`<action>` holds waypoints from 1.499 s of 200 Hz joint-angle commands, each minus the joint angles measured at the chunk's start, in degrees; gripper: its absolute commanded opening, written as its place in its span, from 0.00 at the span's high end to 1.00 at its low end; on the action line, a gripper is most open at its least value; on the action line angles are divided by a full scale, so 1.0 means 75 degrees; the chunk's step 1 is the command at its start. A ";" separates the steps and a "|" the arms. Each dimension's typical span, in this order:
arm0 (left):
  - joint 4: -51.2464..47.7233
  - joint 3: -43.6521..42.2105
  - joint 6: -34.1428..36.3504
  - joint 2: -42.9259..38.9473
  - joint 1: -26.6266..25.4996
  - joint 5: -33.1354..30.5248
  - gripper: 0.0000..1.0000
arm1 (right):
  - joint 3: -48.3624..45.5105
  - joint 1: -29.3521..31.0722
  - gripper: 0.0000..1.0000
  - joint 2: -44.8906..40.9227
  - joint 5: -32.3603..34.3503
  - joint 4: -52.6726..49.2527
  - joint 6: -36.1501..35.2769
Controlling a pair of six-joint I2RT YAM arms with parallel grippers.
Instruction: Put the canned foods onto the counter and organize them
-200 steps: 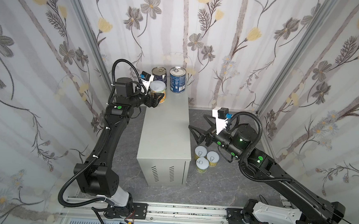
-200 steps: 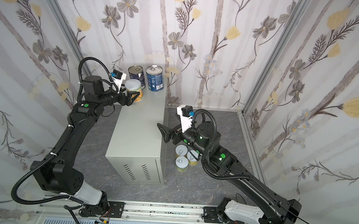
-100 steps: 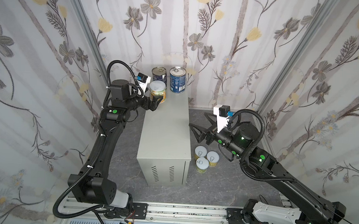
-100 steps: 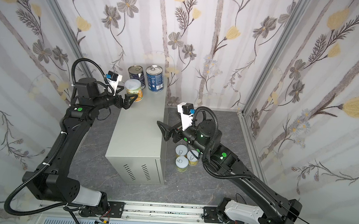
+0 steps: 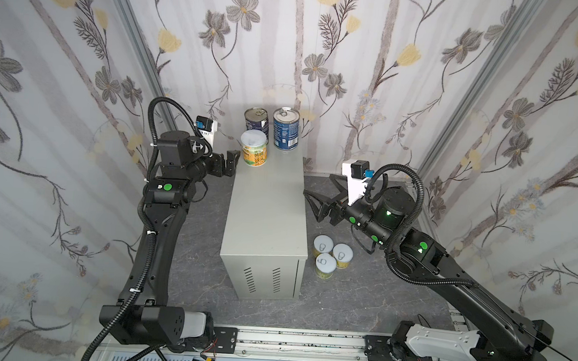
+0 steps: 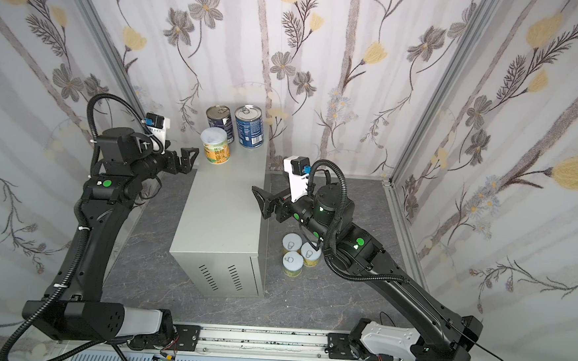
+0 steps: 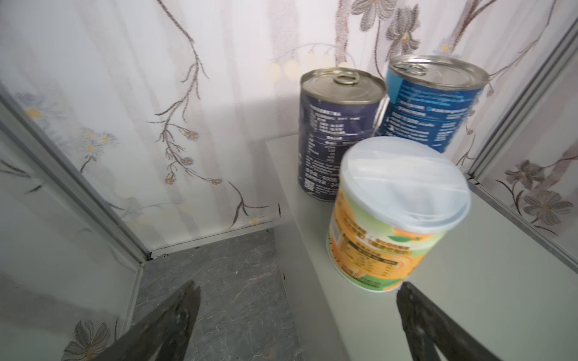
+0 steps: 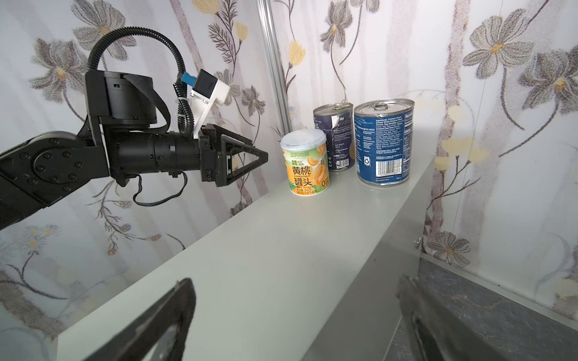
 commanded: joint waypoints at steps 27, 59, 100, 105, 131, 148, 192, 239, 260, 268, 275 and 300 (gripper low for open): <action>0.0606 0.0344 -0.0700 0.0590 0.0745 0.1350 0.00 | -0.0072 -0.0004 0.00 -0.0063 0.0221 -0.0078 0.0073; 0.1087 0.0370 -0.0979 0.0929 0.0990 0.1983 0.00 | -0.0074 -0.0001 0.00 0.0010 0.0275 -0.0022 0.0073; 0.1469 0.0412 -0.1351 0.1130 0.1008 0.2459 0.00 | -0.0069 -0.0004 0.00 0.0070 0.0280 0.0004 0.0067; 0.1523 0.0429 -0.1415 0.1160 0.1017 0.2518 0.00 | -0.0074 -0.0004 0.00 0.0061 0.0283 -0.0002 0.0062; 0.1791 0.0419 -0.1703 0.1238 0.1017 0.2672 0.00 | -0.0104 -0.0001 0.00 0.0014 0.0299 -0.0020 0.0047; 0.1911 0.0419 -0.1839 0.1283 0.1016 0.2727 0.00 | -0.0174 0.0001 0.00 -0.0047 0.0293 -0.0002 0.0048; 0.1938 0.0593 -0.2000 0.1554 0.0857 0.2881 0.00 | -0.0330 -0.0004 0.00 -0.0157 0.0293 0.0070 0.0073; 0.1943 0.0595 -0.1980 0.1630 0.0685 0.2802 0.00 | -0.0451 -0.0004 0.00 -0.0234 0.0316 0.0110 0.0085; 0.1940 0.0594 -0.1956 0.1648 0.0625 0.2778 0.00 | -0.0492 -0.0004 0.00 -0.0264 0.0319 0.0122 0.0083; 0.1919 0.0606 -0.1948 0.1659 0.0603 0.2778 0.00 | -0.0509 -0.0004 0.00 -0.0281 0.0316 0.0133 0.0085; 0.1915 0.0606 -0.1949 0.1660 0.0594 0.2775 0.00 | -0.0543 0.0002 0.00 -0.0293 0.0327 0.0139 0.0085; 0.1911 0.0606 -0.1922 0.1660 0.0549 0.2787 0.00 | -0.0631 -0.0004 0.00 -0.0364 0.0340 0.0178 0.0085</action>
